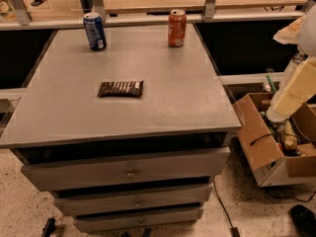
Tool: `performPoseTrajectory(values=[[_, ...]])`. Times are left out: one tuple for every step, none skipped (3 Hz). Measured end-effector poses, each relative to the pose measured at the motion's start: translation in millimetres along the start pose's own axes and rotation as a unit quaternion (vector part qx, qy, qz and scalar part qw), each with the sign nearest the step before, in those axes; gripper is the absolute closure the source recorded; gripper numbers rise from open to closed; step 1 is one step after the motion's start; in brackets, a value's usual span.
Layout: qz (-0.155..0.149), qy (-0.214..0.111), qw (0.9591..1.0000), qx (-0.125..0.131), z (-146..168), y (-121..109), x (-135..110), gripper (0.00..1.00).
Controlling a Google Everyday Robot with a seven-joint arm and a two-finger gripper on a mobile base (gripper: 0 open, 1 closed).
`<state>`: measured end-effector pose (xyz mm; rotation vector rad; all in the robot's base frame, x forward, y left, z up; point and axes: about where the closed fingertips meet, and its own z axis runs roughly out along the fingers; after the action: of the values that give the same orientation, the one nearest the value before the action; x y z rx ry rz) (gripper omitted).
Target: Move pepsi can near rxbar chocolate
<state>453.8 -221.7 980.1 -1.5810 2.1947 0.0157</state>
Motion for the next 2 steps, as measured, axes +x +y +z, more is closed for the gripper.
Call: performPoseTrajectory(values=[[0.026,-0.017,0.9995,0.004,2.7,-7.3,4.5,0.00],[0.064,-0.037,0.9971,0.020,4.2,-10.0,3.6,0.00]])
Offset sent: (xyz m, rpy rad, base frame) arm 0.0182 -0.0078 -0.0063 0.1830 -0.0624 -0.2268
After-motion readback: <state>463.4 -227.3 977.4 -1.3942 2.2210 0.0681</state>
